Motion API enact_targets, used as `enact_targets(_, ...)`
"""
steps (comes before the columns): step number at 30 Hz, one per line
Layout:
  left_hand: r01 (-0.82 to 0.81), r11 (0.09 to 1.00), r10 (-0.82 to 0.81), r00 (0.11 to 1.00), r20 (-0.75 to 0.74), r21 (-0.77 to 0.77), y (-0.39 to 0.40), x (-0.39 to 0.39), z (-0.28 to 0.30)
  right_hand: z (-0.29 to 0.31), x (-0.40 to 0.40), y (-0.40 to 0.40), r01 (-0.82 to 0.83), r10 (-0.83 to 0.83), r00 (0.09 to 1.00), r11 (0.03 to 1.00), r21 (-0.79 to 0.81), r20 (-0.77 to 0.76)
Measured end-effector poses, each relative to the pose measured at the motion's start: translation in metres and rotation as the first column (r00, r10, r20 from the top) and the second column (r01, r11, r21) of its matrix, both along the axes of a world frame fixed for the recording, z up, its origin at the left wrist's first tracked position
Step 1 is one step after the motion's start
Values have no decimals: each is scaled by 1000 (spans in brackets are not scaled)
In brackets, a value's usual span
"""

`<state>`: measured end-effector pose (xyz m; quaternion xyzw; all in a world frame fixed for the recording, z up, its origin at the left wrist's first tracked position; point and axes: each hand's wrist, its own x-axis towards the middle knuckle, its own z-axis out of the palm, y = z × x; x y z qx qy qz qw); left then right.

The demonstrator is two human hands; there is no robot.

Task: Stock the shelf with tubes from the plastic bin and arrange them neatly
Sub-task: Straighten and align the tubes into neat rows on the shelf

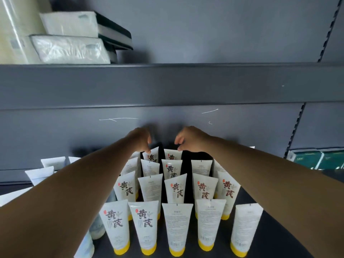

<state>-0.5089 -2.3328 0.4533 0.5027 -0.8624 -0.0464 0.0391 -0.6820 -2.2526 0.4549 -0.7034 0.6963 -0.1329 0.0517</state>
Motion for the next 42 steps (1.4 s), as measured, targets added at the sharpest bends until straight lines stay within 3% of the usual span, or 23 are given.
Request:
enact_targets(4, 25, 999, -26, 999, 18, 34, -10, -6, -4, -2, 8, -11, 4, -3, 999, 999, 35, -33)
enact_targets(10, 42, 999, -45, 984, 170, 19, -12, -15, -12, -6, 18, -16, -14, 31, 988, 993, 114, -150)
enact_targets(14, 49, 999, -49, 986, 158, 4, -11, -18, -15, -9, 21, -19, -7, 28, 983, 993, 120, -180)
enact_targets(26, 62, 998, -62, 997, 49, 1, -17, -17, -23, -15, 23, -22, 29, -18, 989, 997, 73, -149)
enact_targets(42, 44, 999, -46, 996, 80, 27, -17, -18, -20, -12, 1, -19, 113, -112, 993, 993, 39, -27)
